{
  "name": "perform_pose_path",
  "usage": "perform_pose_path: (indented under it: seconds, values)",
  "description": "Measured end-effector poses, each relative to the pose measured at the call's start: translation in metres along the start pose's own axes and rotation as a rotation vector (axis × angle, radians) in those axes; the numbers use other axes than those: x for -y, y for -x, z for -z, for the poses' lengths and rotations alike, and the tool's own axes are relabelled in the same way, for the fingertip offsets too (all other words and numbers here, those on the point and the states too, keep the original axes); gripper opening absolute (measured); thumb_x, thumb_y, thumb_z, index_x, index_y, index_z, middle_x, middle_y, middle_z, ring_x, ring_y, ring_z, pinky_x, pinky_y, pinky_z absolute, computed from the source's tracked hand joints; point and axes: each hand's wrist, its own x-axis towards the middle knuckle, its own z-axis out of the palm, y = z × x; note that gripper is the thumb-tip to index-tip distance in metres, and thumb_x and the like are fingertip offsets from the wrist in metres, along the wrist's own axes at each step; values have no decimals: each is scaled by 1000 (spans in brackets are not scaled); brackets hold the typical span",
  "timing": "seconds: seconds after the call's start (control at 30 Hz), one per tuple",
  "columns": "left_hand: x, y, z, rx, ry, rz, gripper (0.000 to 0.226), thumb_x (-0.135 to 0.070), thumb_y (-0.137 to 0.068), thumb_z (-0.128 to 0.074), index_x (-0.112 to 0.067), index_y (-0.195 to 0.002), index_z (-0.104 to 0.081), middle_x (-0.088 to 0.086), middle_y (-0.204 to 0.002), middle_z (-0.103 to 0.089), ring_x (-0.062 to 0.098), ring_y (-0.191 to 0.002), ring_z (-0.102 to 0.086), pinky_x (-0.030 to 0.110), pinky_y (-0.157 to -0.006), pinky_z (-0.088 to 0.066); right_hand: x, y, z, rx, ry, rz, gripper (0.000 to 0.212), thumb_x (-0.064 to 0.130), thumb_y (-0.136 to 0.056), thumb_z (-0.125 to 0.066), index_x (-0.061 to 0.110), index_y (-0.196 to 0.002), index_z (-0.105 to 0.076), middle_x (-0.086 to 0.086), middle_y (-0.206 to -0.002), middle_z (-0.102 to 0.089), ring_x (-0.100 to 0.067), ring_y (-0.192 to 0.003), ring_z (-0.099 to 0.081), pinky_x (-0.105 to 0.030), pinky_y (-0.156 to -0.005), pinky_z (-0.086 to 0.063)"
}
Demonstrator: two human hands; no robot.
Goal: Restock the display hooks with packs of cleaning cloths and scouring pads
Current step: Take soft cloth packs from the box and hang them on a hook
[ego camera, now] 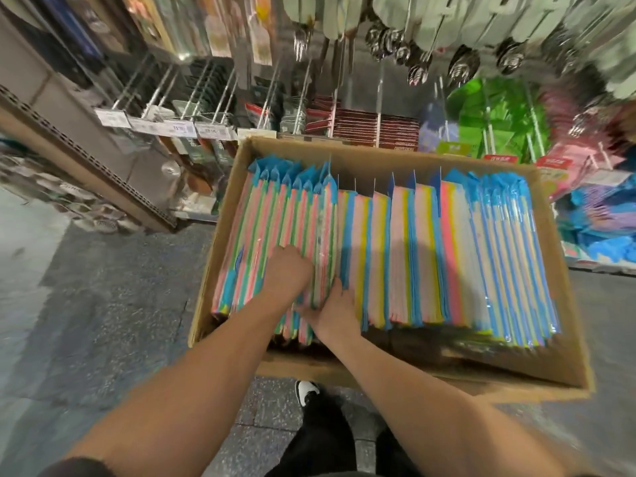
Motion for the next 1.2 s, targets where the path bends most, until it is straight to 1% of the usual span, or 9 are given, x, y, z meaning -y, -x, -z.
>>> perform_pose_path:
  seconds: [0.1,0.3,0.4,0.57,0.8,0.97,1.07,1.13,1.2]
  values:
    - [0,-6,4,57,-49,12,9,-13,-97,-51,-4,-97,-55,13,-119,-48,29,-97,-55,33,-73,-45,-5,-6,-4,13,-107,3,107,57,-77,-74,19,-157,-14,-2,-158,-31,-23,-146,-30,-43,-117,-34]
    - [21,13,-11,-35,-177,-236,34,-13,-98,-49,-5,-132,-48,14,-128,-40,25,-105,-45,36,-90,-45,-18,-11,-1,24,-233,21,76,30,-80,-76,30,-144,-35,9,-136,-55,-12,-124,-55,-35,-105,-46]
    - [30,16,-11,-50,-221,-294,42,-13,-99,-49,-7,-141,-46,13,-125,-42,26,-108,-47,36,-93,-45,-18,-11,-2,17,-216,20,78,30,-77,-75,33,-144,-35,10,-131,-55,-10,-119,-56,-33,-102,-48]
    - [26,12,-7,-27,-196,-199,21,-15,-92,-58,-8,-112,-54,10,-118,-47,27,-102,-50,38,-85,-48,1,-2,-4,23,-79,-15,97,42,-84,-68,14,-157,-9,-11,-149,-33,-29,-138,-35,-42,-114,-36]
    - [12,19,-23,-152,-225,-72,34,-21,-98,-55,-4,-126,-47,16,-129,-43,29,-113,-49,40,-92,-50,6,-9,-9,29,27,-58,102,44,-87,-67,13,-157,-1,-13,-145,-42,-30,-127,-51,-39,-97,-46]
    - [-4,24,-18,-80,-171,-1,37,-23,-100,-53,0,-129,-47,17,-131,-45,28,-114,-52,31,-82,-44,8,-12,-9,-16,-156,-85,90,40,-85,-70,22,-155,-17,-1,-142,-50,-25,-126,-54,-35,-97,-47]
    - [-17,20,-8,42,-33,108,25,-22,-95,-56,-1,-109,-56,15,-122,-52,27,-100,-58,29,-65,-42,7,-10,-2,-28,-230,-79,87,32,-84,-73,23,-154,-23,1,-142,-51,-25,-129,-53,-36,-98,-48]
    - [-22,24,-3,76,-39,110,21,-25,-97,-53,-4,-91,-53,13,-116,-53,29,-103,-57,31,-75,-48,7,-9,5,-38,-253,-69,77,26,-84,-73,22,-149,-32,2,-138,-55,-21,-123,-56,-33,-94,-50]
    - [-25,29,0,96,-36,126,28,-30,-98,-48,-3,-91,-51,13,-113,-54,32,-109,-57,38,-93,-51,9,-12,13,-27,-269,-69,74,25,-84,-73,21,-148,-35,2,-138,-56,-19,-120,-58,-32,-93,-51]
